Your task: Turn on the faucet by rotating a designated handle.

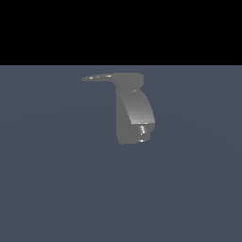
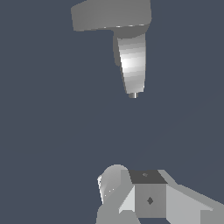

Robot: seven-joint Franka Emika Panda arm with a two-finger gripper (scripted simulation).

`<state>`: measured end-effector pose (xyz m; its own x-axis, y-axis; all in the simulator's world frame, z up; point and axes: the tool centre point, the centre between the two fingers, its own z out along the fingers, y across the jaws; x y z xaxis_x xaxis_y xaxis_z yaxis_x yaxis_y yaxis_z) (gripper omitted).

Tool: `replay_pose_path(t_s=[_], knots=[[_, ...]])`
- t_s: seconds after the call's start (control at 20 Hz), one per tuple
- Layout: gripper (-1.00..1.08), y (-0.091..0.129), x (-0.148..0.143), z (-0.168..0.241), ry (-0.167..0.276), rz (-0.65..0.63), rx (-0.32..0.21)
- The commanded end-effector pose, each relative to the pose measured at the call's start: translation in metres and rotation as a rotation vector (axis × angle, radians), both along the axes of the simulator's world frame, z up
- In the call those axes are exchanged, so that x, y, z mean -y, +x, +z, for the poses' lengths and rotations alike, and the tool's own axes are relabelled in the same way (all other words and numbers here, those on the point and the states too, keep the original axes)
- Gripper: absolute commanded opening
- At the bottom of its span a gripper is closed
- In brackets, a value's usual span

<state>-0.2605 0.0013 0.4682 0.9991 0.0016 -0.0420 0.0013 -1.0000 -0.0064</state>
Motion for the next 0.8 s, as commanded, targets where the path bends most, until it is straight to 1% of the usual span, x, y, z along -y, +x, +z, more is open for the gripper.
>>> replay_pose_path(t_s=[0.0,0.4,0.75], knots=[[-1.0,0.0,0.0,0.0,0.0,0.0,0.0],[-1.0,0.004,-0.007,-0.005,-0.001,-0.033,0.0],[-1.0,0.014,-0.026,-0.017,-0.002,-0.117,0.001]])
